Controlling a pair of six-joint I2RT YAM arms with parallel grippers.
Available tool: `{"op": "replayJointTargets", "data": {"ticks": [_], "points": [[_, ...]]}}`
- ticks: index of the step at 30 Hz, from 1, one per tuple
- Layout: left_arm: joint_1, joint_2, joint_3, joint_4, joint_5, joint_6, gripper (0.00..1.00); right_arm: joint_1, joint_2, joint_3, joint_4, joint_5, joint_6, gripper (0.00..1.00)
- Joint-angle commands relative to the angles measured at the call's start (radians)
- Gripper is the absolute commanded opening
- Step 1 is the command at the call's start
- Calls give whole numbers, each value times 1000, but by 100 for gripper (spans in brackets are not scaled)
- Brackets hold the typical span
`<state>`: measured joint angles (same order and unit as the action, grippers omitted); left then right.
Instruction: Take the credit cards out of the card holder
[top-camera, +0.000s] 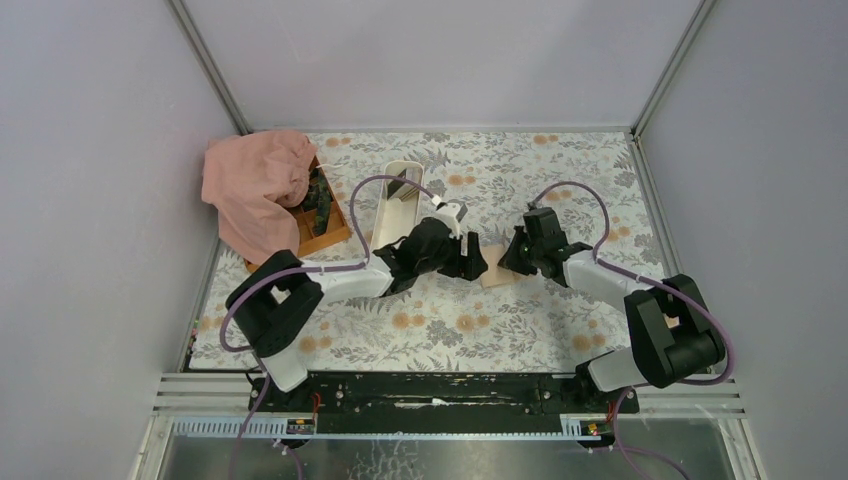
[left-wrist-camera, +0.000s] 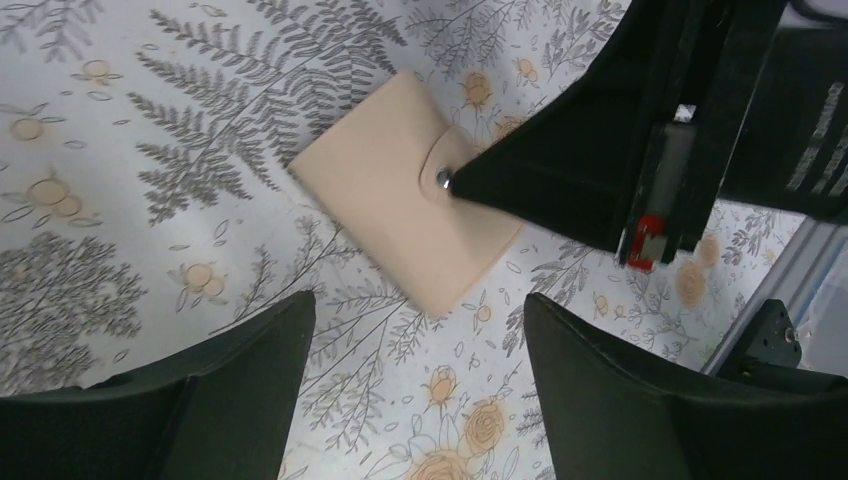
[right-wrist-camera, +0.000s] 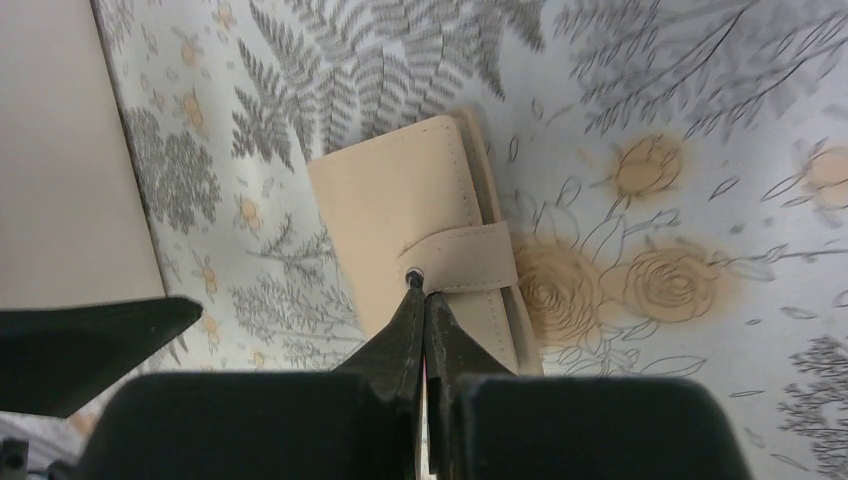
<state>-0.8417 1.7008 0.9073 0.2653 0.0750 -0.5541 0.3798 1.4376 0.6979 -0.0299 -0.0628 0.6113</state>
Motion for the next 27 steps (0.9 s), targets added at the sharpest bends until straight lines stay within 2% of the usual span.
{"op": "replayJointTargets", "data": {"ticks": [1, 3, 10, 14, 27], "points": [[-2, 59, 32, 110, 57, -67, 77, 1, -40, -60, 137, -132, 41, 0], [-2, 63, 17, 122, 44, -77, 71, 0, -68, -75, 155, -154, 22, 0], [-2, 62, -1, 89, -11, -75, 61, -23, -105, -108, 196, -244, 15, 0], [-4, 104, 19, 44, -53, -77, 60, -29, -86, -132, 252, -306, 36, 0], [-10, 271, 116, -55, -175, -105, 61, -31, -51, -157, 298, -362, 27, 0]]}}
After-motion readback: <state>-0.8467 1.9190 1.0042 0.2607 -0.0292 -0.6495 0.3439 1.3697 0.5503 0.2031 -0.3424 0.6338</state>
